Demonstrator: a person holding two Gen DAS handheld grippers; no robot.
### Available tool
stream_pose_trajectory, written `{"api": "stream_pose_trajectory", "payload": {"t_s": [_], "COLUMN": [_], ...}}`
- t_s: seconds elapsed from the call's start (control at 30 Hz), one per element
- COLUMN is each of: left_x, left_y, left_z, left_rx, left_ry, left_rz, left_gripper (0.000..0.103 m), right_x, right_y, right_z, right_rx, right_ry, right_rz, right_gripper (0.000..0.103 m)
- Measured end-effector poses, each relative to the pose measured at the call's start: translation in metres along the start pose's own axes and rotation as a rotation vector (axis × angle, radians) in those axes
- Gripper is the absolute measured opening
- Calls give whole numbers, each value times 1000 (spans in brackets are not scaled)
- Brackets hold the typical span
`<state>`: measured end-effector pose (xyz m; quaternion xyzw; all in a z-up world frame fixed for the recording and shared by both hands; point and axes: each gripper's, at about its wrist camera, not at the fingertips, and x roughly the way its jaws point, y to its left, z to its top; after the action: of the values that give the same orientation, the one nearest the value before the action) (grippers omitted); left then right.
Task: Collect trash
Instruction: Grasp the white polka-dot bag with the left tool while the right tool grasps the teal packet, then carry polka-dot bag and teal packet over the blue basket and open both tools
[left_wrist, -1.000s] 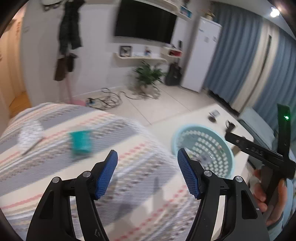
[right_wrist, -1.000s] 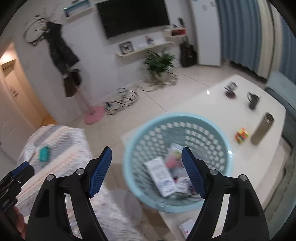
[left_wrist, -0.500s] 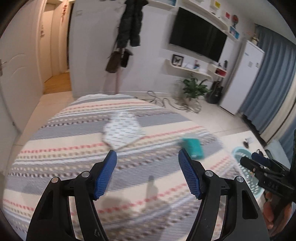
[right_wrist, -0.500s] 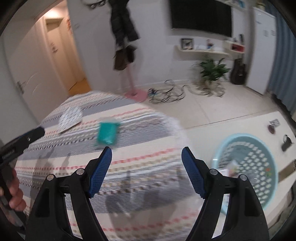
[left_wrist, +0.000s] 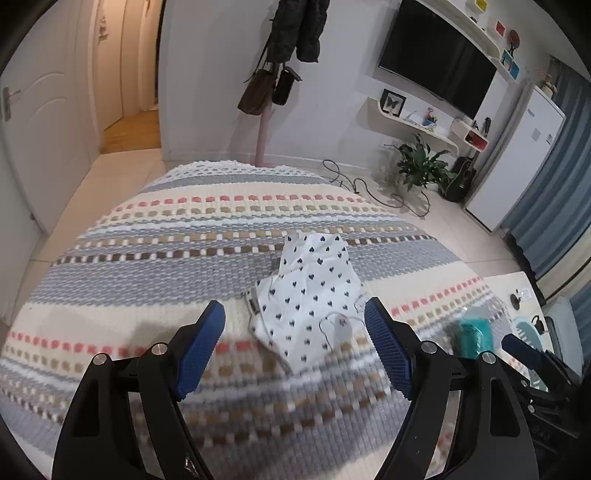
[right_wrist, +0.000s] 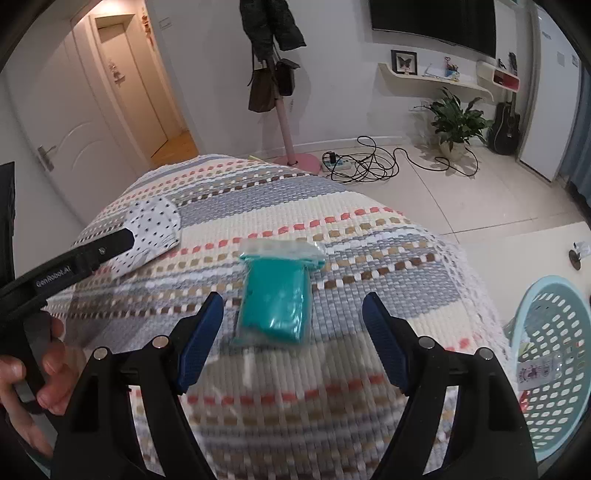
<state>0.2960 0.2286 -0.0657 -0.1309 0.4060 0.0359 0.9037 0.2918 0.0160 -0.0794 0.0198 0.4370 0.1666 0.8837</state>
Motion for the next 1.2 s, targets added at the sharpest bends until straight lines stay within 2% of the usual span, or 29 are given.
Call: {"api": "stream_pose_trajectory", "payload": {"t_s": [0.1,0.2,0.33,0.43,0.57,0.63,0.83,0.93,1.03,1.13,1.2], "left_x": [8,11,12,12,10,9,2,-8,-20,-37,-48], "left_y": [-3,-9,-17,-23,-25,-26,-34,-39,-39,-49,-57], "left_z": [0,-1,-1,-3,-5,-6,-13,-18,-20,-23,-27], "left_rx": [2,49,93,122,146,154,200,216,184,202,215], "left_ry": [4,8,7,2,-3,-7,-31,-64,-69,-101,-116], "left_rz": [12,50,103,121,133,123,95,57,-25,-55,-88], "left_gripper": [76,73,59,47,41,30,13,10,9,9,9], "right_x": [10,15,19,20,22,21,19,13,5,-5,-15], "right_y": [-1,0,7,15,22,23,21,19,12,4,-8], "right_z": [1,3,4,2,0,-1,0,-1,-3,-4,-3], "right_rx": [13,11,-17,-50,-88,-92,-89,-76,-59,-51,-8], "right_ry": [4,10,13,14,5,1,-7,-31,-56,-68,-61], "right_rz": [-8,-17,-50,-74,-90,-90,-81,-65,-41,-54,2], "right_gripper": [74,74,73,63,50,46,37,36,36,36,36]}}
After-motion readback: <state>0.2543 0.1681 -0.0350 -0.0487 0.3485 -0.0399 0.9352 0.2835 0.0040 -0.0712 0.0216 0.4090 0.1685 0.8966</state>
